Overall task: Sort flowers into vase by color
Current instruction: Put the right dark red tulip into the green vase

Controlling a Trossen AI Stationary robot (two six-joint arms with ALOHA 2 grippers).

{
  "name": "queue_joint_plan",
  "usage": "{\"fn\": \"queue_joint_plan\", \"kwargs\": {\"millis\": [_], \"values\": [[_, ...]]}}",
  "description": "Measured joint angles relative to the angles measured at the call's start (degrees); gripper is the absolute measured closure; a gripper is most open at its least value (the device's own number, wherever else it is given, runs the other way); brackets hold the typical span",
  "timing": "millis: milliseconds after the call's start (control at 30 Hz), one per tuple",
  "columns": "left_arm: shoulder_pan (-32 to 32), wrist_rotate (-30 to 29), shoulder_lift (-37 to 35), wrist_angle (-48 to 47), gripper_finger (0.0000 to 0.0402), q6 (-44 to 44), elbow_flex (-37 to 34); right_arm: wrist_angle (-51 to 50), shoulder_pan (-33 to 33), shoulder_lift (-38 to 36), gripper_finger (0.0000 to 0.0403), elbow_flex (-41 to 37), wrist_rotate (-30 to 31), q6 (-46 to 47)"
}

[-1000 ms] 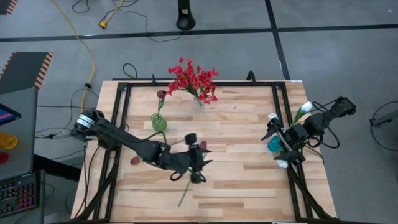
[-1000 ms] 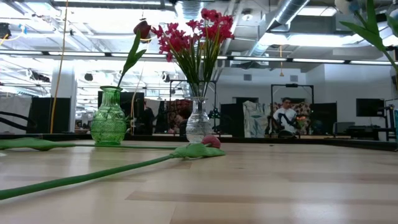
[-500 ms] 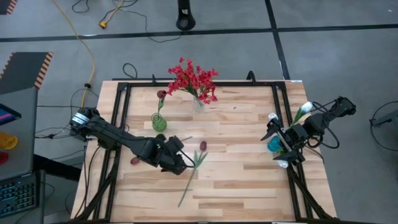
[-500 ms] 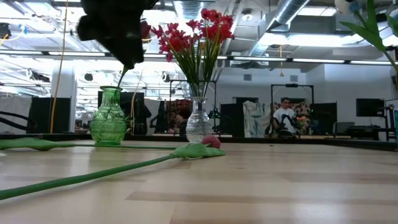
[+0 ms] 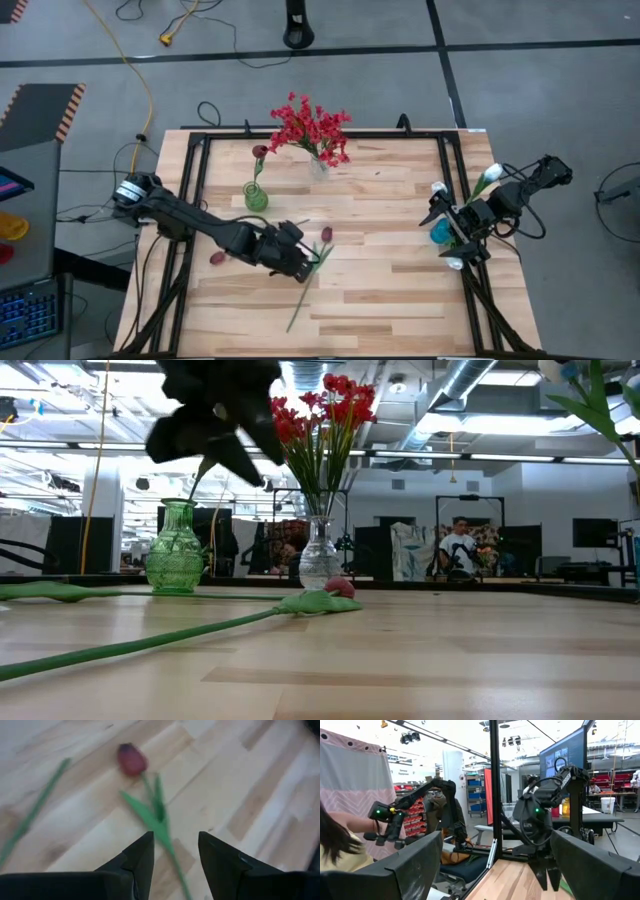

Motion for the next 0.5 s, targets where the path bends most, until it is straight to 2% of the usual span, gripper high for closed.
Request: {"fn": "queue_joint_plan", "kwargs": {"millis": [233, 500], "values": [[1.3, 1.7, 0.0, 4.7, 0.0261, 0.6, -3.1, 0.0, 0.0, 0.0, 0.0005, 0.0, 0.0, -0.4], [1.3, 1.3, 0.1, 5.6, 0.0261, 1.6, -3.9, 0.8, -0.5, 2.2, 0.0005, 0.0, 1.9, -1.2]]}}
